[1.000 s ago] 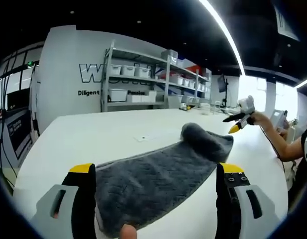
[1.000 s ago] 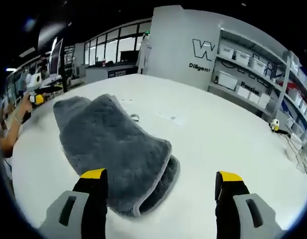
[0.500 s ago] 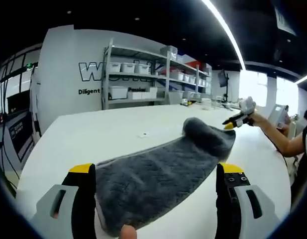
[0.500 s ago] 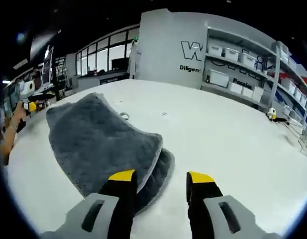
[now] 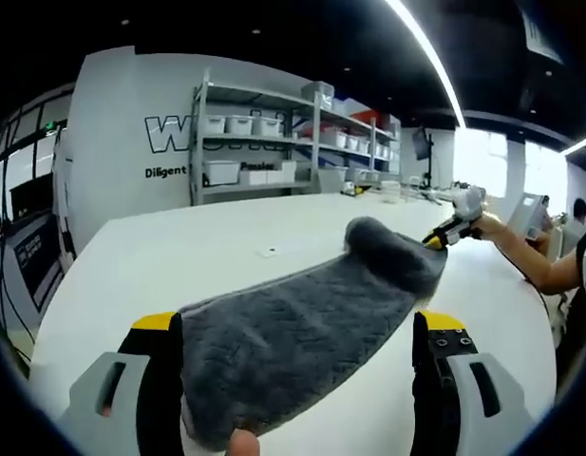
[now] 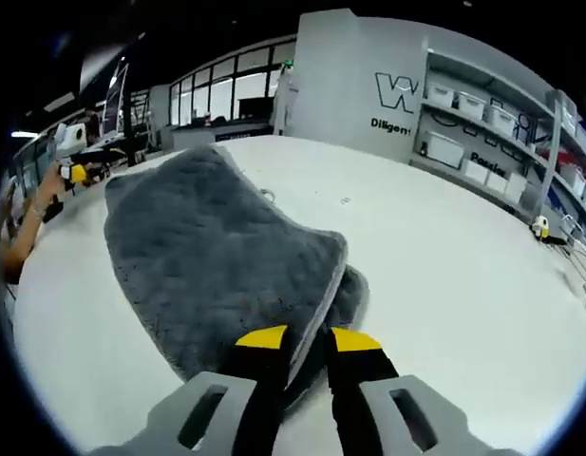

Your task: Open the folded towel by lifting each exposed corner and separating the folded layers until the towel lies flat within the target outline without major curled edges

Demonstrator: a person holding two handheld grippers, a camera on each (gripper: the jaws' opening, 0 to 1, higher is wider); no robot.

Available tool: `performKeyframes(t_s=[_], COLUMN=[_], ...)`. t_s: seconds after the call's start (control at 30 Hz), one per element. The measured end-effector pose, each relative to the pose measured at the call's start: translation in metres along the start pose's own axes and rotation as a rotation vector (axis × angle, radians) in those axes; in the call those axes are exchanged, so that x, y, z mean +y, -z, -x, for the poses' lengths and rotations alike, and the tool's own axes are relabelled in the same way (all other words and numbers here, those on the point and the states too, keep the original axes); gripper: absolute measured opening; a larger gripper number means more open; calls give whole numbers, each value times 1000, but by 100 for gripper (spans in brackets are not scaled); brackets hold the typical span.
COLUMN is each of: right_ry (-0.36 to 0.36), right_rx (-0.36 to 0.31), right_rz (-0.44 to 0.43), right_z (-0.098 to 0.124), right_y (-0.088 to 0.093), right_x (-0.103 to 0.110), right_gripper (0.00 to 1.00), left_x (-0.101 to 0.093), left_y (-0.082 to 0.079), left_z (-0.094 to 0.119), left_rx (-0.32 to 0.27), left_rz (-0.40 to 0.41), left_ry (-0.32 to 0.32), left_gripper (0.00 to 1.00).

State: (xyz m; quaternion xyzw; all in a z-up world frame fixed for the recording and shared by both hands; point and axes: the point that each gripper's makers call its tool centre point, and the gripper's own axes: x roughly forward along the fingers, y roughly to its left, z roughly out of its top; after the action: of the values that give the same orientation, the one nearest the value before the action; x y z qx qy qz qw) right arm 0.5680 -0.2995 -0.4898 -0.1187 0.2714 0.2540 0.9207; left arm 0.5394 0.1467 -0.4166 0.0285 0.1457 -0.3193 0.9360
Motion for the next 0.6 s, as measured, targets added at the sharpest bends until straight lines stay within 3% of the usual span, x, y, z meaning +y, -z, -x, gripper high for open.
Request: performKeyframes(t_s=[0.17,0.3,0.4,0.6], right_ry=[-15,-35,-38,-18], right_rx=[4,-4,-7,-20], right_rz=[0,-82,-91,31], right_z=[-1,-2,-1,-2], right_y=[1,3,3,-1], right_x=[4,5,7,6], right_gripper=[7,3,2,1], left_x=[1,2,0,0], left_y=[1,3,1,1], left_z=[0,-1,-2,-2], left_rx=[1,8,-5,-3], left_rz=[4,4,12,9], left_ry=[-3,-6,4,1], left_gripper=[99,99,99,99])
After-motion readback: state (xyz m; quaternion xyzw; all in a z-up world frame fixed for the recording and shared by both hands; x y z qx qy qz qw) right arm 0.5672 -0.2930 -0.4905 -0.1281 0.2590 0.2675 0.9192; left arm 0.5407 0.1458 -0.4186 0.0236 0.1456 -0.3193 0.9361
